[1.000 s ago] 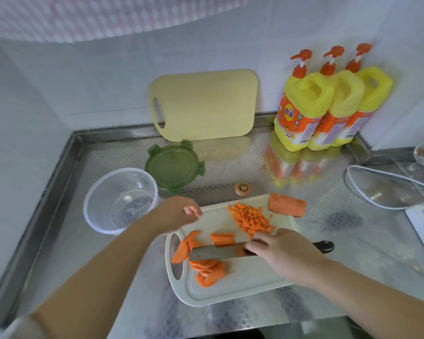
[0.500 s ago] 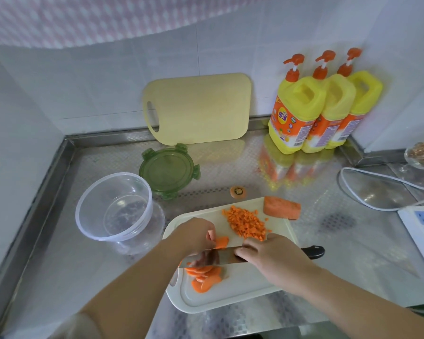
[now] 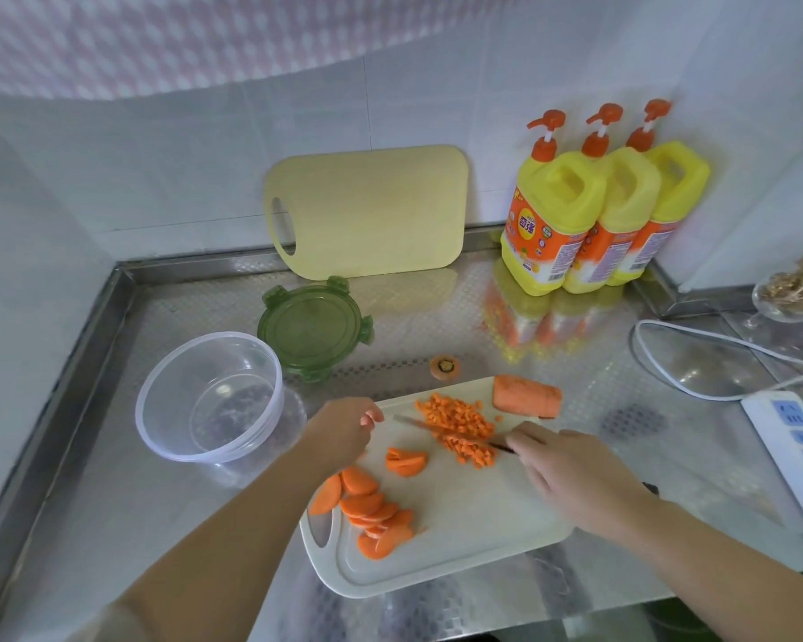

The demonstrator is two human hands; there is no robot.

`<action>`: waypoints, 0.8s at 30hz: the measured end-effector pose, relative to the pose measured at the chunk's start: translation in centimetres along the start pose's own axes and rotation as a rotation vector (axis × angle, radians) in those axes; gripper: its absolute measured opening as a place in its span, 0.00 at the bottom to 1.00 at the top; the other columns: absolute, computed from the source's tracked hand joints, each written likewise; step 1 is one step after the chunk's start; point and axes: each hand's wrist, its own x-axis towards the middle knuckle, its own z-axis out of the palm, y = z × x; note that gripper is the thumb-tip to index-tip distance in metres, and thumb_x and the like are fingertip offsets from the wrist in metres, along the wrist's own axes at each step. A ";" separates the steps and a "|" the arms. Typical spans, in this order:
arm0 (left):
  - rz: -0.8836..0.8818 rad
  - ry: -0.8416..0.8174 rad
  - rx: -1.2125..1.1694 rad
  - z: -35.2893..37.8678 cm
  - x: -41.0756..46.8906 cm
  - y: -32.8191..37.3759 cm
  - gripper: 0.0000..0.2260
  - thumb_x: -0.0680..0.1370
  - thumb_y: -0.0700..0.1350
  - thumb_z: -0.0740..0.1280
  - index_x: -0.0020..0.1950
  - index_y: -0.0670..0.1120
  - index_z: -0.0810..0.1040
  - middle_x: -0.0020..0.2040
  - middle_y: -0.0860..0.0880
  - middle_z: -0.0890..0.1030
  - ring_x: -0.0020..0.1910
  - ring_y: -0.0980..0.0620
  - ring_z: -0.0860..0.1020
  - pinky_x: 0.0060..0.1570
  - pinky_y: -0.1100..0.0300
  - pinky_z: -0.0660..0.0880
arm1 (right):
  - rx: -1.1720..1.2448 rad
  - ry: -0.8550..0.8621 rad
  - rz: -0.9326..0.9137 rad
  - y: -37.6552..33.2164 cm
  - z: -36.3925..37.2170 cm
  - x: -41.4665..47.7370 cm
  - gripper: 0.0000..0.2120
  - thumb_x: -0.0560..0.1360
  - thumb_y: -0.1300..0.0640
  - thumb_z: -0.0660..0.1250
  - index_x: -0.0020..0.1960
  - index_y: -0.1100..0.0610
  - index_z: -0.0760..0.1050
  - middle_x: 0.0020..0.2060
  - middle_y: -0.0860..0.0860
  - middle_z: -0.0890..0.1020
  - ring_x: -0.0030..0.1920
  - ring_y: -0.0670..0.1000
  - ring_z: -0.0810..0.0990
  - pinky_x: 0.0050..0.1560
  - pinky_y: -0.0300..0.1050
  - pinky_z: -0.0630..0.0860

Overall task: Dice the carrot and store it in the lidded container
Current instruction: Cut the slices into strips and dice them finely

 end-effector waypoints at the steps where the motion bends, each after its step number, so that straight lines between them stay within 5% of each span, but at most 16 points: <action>1: -0.018 0.011 0.054 0.1 -0.2 0.1 0.16 0.77 0.35 0.57 0.59 0.48 0.77 0.55 0.52 0.77 0.51 0.55 0.74 0.47 0.71 0.71 | 0.047 -0.026 0.056 0.0 -0.1 0.1 0.13 0.78 0.57 0.60 0.61 0.47 0.69 0.52 0.44 0.78 0.38 0.51 0.79 0.35 0.45 0.73; 3: 0.025 0.004 0.167 0.5 -0.7 0.4 0.17 0.76 0.37 0.60 0.63 0.50 0.75 0.61 0.53 0.75 0.60 0.55 0.72 0.59 0.63 0.69 | 0.201 -0.066 0.143 -0.5 -0.1 0.4 0.10 0.81 0.56 0.54 0.60 0.47 0.69 0.51 0.45 0.77 0.46 0.51 0.78 0.42 0.42 0.72; 7: 0.197 -0.111 0.428 2.5 -1.4 1.5 0.23 0.73 0.52 0.66 0.67 0.54 0.70 0.63 0.53 0.69 0.63 0.51 0.68 0.62 0.56 0.68 | 0.390 -0.093 0.208 -2.6 -0.3 1.4 0.18 0.80 0.59 0.55 0.37 0.43 0.55 0.33 0.42 0.65 0.33 0.41 0.67 0.34 0.35 0.66; 11: 0.220 -0.043 0.599 3.6 -1.4 2.4 0.21 0.74 0.53 0.65 0.66 0.51 0.69 0.62 0.49 0.70 0.62 0.48 0.68 0.59 0.55 0.67 | 0.432 -0.112 0.240 -4.0 0.8 1.7 0.09 0.79 0.60 0.55 0.43 0.48 0.63 0.33 0.41 0.64 0.33 0.40 0.65 0.33 0.32 0.64; 17: 0.121 0.004 0.551 4.4 -1.6 2.8 0.18 0.76 0.52 0.63 0.65 0.49 0.70 0.60 0.49 0.72 0.61 0.47 0.70 0.59 0.55 0.66 | 0.436 -0.138 0.309 -5.8 2.4 2.0 0.17 0.79 0.59 0.54 0.36 0.45 0.54 0.33 0.43 0.63 0.32 0.39 0.64 0.33 0.35 0.64; 24: 0.040 0.054 0.451 5.0 -1.9 2.7 0.17 0.76 0.51 0.63 0.64 0.49 0.69 0.60 0.48 0.71 0.60 0.47 0.71 0.58 0.56 0.68 | 0.432 -0.098 0.361 -6.3 3.1 2.3 0.05 0.80 0.57 0.54 0.53 0.50 0.66 0.39 0.43 0.69 0.41 0.45 0.71 0.39 0.36 0.65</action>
